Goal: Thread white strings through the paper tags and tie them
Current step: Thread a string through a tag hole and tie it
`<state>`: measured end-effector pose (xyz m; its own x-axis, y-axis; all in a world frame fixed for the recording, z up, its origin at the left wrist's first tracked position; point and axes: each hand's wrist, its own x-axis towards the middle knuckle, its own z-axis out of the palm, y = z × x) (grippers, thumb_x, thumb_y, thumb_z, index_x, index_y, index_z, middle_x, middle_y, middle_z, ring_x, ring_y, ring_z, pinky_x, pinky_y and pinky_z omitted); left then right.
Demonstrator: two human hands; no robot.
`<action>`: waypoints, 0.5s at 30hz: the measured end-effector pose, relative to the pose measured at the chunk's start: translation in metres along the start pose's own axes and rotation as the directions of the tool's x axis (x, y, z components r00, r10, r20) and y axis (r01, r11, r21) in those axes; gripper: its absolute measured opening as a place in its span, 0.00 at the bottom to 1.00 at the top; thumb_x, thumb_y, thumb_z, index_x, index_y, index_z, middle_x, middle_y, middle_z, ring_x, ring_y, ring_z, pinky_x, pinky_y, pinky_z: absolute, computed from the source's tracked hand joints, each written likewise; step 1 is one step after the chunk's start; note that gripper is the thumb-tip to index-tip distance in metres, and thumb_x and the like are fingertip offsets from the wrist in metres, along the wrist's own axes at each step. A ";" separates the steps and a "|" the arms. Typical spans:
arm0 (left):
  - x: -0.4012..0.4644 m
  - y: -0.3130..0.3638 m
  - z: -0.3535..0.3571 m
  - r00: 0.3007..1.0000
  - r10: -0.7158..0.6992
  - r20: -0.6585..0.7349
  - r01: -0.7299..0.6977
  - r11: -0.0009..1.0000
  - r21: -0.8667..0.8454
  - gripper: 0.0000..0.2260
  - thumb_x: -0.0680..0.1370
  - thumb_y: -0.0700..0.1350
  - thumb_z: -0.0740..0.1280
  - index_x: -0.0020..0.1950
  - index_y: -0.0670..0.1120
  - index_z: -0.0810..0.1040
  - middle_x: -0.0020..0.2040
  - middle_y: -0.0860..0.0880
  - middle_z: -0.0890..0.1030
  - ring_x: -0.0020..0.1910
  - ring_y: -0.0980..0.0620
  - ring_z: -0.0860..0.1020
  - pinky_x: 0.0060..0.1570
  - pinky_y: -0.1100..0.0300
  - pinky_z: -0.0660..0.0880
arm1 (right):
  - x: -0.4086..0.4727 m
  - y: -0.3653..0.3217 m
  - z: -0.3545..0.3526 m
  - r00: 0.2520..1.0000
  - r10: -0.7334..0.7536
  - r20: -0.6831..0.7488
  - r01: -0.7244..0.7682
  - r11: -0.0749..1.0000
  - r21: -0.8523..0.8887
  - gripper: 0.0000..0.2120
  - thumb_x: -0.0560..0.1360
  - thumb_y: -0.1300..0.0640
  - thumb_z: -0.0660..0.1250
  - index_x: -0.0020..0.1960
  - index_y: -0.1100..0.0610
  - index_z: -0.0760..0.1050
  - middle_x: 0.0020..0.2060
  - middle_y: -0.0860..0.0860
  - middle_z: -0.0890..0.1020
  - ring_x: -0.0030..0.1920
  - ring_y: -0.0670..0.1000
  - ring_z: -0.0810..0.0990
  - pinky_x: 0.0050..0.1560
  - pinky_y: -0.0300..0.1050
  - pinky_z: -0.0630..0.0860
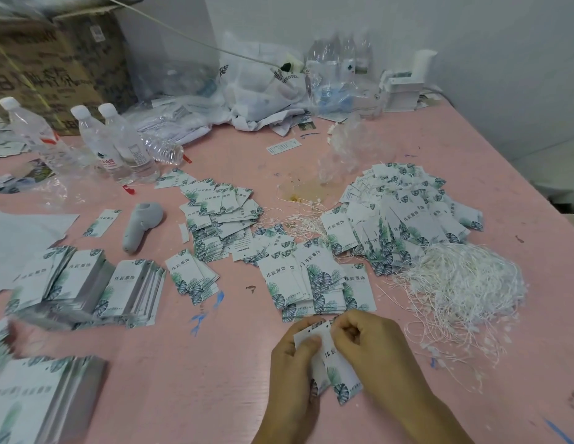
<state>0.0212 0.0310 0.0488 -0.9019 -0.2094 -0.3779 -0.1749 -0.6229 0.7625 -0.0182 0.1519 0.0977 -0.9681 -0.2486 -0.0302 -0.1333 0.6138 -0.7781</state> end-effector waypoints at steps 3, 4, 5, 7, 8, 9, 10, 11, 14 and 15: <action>0.002 0.001 -0.001 0.999 -0.042 0.005 0.042 0.997 -0.069 0.12 0.67 0.42 0.66 0.48 0.43 0.82 0.48 0.31 0.82 0.42 0.37 0.82 0.43 0.46 0.78 | 0.001 -0.002 -0.003 0.999 -0.001 0.035 0.002 0.999 -0.040 0.08 0.74 0.56 0.68 0.36 0.51 0.77 0.30 0.45 0.79 0.29 0.41 0.72 0.32 0.38 0.71; 0.003 0.000 -0.001 0.999 -0.047 0.011 0.047 0.996 -0.078 0.12 0.67 0.42 0.65 0.48 0.43 0.82 0.47 0.31 0.82 0.42 0.38 0.82 0.42 0.47 0.78 | 0.001 -0.003 -0.004 0.999 0.002 0.046 0.000 0.999 -0.052 0.08 0.74 0.56 0.68 0.36 0.51 0.77 0.29 0.46 0.79 0.29 0.41 0.72 0.32 0.39 0.72; 0.004 0.000 -0.002 0.999 -0.051 0.017 0.052 0.995 -0.082 0.12 0.66 0.43 0.65 0.47 0.44 0.82 0.47 0.31 0.82 0.42 0.38 0.81 0.42 0.47 0.78 | 0.001 -0.003 -0.005 0.999 0.006 0.054 -0.003 0.998 -0.061 0.08 0.74 0.56 0.68 0.36 0.51 0.77 0.29 0.46 0.79 0.29 0.41 0.73 0.33 0.40 0.72; 0.005 -0.001 -0.003 0.998 -0.065 0.026 0.067 0.994 -0.088 0.12 0.66 0.42 0.66 0.47 0.44 0.83 0.48 0.31 0.82 0.43 0.37 0.82 0.45 0.44 0.78 | 0.002 -0.004 -0.006 0.998 0.017 0.066 -0.012 0.998 -0.064 0.08 0.74 0.56 0.68 0.36 0.51 0.77 0.29 0.46 0.79 0.29 0.41 0.73 0.32 0.39 0.72; 0.005 -0.001 -0.004 0.997 -0.076 0.029 0.079 0.992 -0.098 0.12 0.66 0.42 0.66 0.47 0.44 0.83 0.49 0.31 0.82 0.44 0.36 0.82 0.46 0.42 0.78 | 0.002 -0.005 -0.006 0.997 0.021 0.070 -0.016 0.998 -0.062 0.08 0.74 0.56 0.67 0.36 0.51 0.77 0.29 0.45 0.79 0.30 0.40 0.73 0.31 0.37 0.70; 0.005 -0.002 -0.004 0.995 -0.092 0.033 0.096 0.989 -0.116 0.12 0.66 0.42 0.66 0.48 0.44 0.83 0.50 0.30 0.82 0.46 0.35 0.82 0.48 0.40 0.78 | 0.002 -0.006 -0.005 0.997 0.024 0.073 -0.020 0.998 -0.062 0.08 0.74 0.56 0.67 0.35 0.50 0.77 0.28 0.45 0.78 0.30 0.40 0.73 0.31 0.35 0.69; 0.005 -0.001 -0.005 0.993 -0.114 0.038 0.118 0.983 -0.140 0.13 0.67 0.42 0.66 0.48 0.44 0.83 0.51 0.30 0.82 0.47 0.35 0.82 0.49 0.39 0.78 | 0.002 -0.006 -0.005 0.997 0.027 0.074 -0.022 0.998 -0.063 0.09 0.74 0.56 0.67 0.35 0.50 0.77 0.28 0.44 0.78 0.29 0.40 0.73 0.31 0.34 0.69; 0.005 0.000 -0.006 0.989 -0.139 0.050 0.146 0.975 -0.169 0.13 0.67 0.43 0.66 0.49 0.43 0.84 0.52 0.30 0.82 0.48 0.34 0.82 0.50 0.38 0.78 | 0.002 -0.007 -0.005 0.997 0.031 0.073 -0.026 0.998 -0.063 0.09 0.74 0.56 0.67 0.35 0.50 0.77 0.28 0.44 0.78 0.29 0.40 0.73 0.31 0.34 0.69; 0.004 0.003 -0.010 0.965 -0.231 0.128 0.256 0.935 -0.246 0.15 0.67 0.46 0.68 0.49 0.41 0.86 0.53 0.32 0.82 0.49 0.36 0.83 0.50 0.41 0.80 | 0.002 -0.009 -0.004 0.997 0.038 0.071 -0.035 0.998 -0.048 0.09 0.74 0.56 0.68 0.35 0.50 0.76 0.29 0.46 0.79 0.29 0.39 0.73 0.31 0.34 0.69; 0.003 0.004 -0.012 0.956 -0.252 0.153 0.285 0.924 -0.256 0.16 0.66 0.47 0.69 0.48 0.40 0.86 0.52 0.32 0.83 0.48 0.37 0.84 0.48 0.43 0.80 | 0.002 -0.009 -0.004 0.997 0.038 0.073 -0.035 0.999 -0.042 0.09 0.74 0.56 0.68 0.35 0.50 0.76 0.29 0.46 0.80 0.29 0.39 0.73 0.31 0.33 0.69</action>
<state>0.0223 0.0190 0.0442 -0.8779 0.0721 -0.4733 -0.3171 -0.8282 0.4621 -0.0196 0.1488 0.1073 -0.9543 -0.2796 -0.1056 -0.1084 0.6530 -0.7495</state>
